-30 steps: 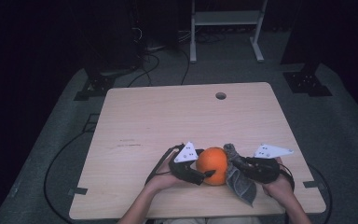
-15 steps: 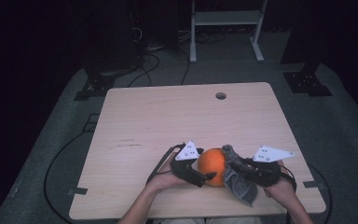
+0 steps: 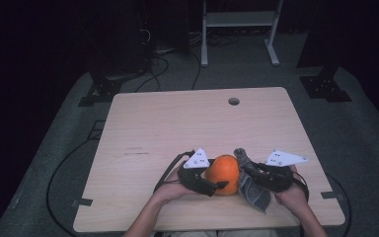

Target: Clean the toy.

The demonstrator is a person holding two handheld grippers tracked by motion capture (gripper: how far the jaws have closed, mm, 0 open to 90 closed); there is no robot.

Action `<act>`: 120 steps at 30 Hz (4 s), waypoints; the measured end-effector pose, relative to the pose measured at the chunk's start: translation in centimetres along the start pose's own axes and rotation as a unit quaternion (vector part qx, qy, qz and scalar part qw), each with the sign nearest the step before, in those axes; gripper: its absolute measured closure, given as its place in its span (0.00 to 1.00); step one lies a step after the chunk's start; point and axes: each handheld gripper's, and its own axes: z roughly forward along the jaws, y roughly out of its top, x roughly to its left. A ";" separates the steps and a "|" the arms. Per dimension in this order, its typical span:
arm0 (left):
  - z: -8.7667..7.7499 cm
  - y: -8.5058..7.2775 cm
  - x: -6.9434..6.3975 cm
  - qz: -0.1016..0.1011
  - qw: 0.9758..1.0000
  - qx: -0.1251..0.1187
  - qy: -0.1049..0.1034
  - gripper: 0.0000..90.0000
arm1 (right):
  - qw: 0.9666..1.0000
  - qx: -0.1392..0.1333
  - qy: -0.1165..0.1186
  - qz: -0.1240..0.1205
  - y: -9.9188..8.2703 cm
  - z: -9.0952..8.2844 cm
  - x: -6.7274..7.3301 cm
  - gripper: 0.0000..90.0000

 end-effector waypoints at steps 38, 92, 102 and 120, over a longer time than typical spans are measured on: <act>1.9 -1.0 -1.0 0.055 0.998 0.002 0.014 0.31 | 0.996 0.025 -0.005 -0.081 1.5 -2.6 1.0 0.81; 3.3 -1.5 -2.8 0.111 0.994 0.015 0.006 0.24 | 0.993 0.019 0.030 -0.115 2.7 -2.9 3.0 0.81; 3.0 -1.8 -2.0 0.090 0.996 0.005 -0.001 0.24 | 0.996 0.047 -0.022 -0.066 0.6 -2.6 -0.5 0.81; 2.4 -1.8 -0.4 0.030 0.999 -0.008 0.017 0.24 | 0.997 0.046 -0.015 -0.065 0.3 -2.9 -0.2 0.81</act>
